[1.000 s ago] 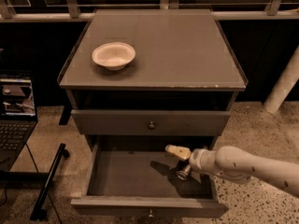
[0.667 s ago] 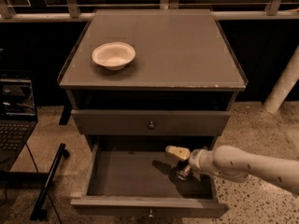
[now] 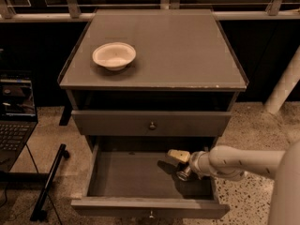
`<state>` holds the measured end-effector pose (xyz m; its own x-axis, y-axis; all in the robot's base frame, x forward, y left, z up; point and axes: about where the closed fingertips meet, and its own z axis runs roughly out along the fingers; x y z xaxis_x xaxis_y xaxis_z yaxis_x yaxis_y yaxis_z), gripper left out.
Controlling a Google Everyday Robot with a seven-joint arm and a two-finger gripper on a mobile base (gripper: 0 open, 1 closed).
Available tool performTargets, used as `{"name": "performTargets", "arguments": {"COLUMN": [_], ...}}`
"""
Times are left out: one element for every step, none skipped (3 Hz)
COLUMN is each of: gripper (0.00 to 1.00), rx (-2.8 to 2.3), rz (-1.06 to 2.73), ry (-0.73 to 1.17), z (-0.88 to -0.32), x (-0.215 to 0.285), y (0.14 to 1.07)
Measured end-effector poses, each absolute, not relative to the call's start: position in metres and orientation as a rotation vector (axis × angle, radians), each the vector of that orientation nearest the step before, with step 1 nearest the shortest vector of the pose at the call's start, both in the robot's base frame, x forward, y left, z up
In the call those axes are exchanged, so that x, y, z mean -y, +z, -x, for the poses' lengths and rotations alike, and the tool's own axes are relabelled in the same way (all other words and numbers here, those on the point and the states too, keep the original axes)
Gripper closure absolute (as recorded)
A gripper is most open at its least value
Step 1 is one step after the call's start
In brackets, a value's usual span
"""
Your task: Pick orange can from middle drawer and place on counter
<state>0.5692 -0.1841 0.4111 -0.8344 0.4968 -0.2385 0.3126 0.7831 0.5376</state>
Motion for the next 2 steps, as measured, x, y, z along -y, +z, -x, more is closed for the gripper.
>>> {"name": "performTargets", "arguments": {"gripper": [0.0,0.0], "rx": [-2.627,-2.641], "rz": [-0.632,-0.646], "ry": [0.627,0.579], "z": [-0.5732,-0.5759], "x": [0.1949,0.2028], "y": [0.4017,0.3955]}}
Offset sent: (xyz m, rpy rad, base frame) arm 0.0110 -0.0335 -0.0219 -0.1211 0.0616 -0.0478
